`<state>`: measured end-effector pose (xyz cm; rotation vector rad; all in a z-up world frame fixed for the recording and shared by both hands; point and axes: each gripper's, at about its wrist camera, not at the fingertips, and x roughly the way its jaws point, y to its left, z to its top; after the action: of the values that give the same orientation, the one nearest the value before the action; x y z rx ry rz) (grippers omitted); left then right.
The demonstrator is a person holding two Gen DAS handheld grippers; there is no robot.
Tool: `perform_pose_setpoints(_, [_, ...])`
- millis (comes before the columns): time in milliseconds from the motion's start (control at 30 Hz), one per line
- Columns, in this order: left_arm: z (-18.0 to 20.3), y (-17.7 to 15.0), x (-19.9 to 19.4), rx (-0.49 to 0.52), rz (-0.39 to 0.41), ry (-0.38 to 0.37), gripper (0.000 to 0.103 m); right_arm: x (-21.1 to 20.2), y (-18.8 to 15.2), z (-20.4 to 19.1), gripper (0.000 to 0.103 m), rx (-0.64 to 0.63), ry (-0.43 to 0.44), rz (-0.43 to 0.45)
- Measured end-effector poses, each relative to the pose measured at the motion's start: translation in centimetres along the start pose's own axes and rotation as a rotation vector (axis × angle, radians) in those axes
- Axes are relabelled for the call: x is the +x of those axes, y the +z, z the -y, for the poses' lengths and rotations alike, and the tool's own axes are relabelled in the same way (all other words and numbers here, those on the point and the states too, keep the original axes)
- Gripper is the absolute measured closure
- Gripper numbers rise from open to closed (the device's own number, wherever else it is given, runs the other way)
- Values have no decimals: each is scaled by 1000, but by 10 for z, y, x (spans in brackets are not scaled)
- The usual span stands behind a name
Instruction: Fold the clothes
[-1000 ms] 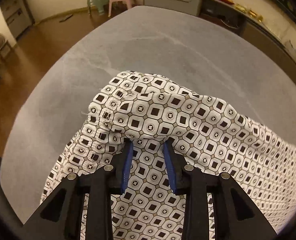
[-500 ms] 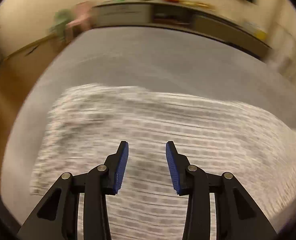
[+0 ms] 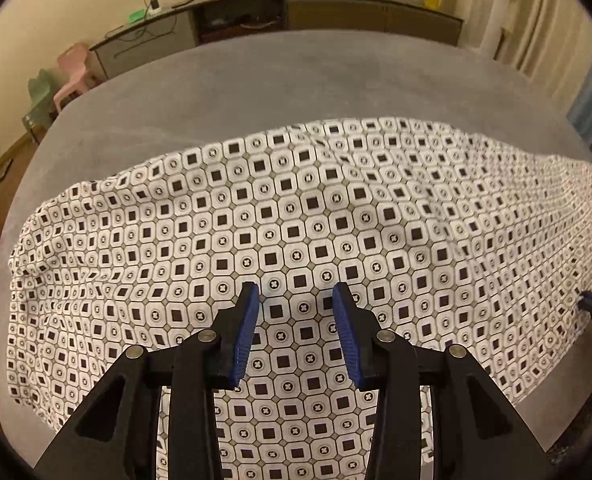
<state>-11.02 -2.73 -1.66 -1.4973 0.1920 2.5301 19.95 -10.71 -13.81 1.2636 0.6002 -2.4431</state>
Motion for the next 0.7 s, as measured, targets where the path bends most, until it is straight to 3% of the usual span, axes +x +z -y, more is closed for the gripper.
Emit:
perform_pose_setpoints(133, [12, -5, -10, 20, 15, -29, 62, -28, -12, -9, 101, 28, 23, 35])
perform_pose_setpoints(333, [39, -15, 3, 115, -42, 13, 62, -16, -25, -22, 100, -9, 35, -32])
perform_pose_setpoints(400, [44, -20, 2, 141, -40, 28, 61, -18, -25, -13, 98, 24, 91, -32])
perform_pose_setpoints(500, [43, -22, -1, 144, -45, 29, 60, -42, -27, 28, 89, 168, 169, 51])
perform_pose_setpoints(567, [41, -24, -3, 141, -42, 25, 56, -52, -27, 69, 68, 303, 118, 77])
perform_pose_setpoints(600, [40, -24, -3, 140, -39, 26, 54, -48, -31, 96, 68, 387, 56, 58])
perform_pose_setpoints(700, [39, -25, -5, 134, -35, 27, 50, -23, -66, 177, 68, 659, -170, -121])
